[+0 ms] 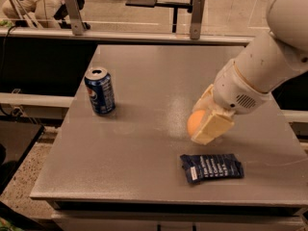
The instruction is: Move orange near rxbar blueberry
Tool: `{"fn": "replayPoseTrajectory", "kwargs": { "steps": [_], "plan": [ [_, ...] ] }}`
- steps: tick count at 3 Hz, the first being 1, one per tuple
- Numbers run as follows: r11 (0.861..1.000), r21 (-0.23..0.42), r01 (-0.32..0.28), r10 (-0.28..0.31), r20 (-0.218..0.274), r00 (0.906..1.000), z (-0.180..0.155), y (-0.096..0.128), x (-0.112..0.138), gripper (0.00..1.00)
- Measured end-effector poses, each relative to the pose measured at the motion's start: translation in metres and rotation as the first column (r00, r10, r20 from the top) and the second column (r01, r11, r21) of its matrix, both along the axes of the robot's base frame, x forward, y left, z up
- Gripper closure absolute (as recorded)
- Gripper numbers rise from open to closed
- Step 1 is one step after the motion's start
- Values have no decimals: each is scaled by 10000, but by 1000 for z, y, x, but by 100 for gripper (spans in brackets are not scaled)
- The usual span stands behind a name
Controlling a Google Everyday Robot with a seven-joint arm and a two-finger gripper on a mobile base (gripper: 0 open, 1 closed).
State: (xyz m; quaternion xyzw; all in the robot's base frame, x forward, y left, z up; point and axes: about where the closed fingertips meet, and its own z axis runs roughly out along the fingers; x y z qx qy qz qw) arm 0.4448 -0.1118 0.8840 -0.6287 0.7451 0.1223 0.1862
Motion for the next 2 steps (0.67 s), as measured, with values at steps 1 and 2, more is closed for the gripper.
{"fn": "replayPoseTrajectory", "kwargs": {
  "steps": [1,2],
  "plan": [
    [9999,156,-30,33,-165,9999,-13,3,-5,82],
    [9998,197,37,-33,-178,9998,-22,4,-3,60]
  ]
}}
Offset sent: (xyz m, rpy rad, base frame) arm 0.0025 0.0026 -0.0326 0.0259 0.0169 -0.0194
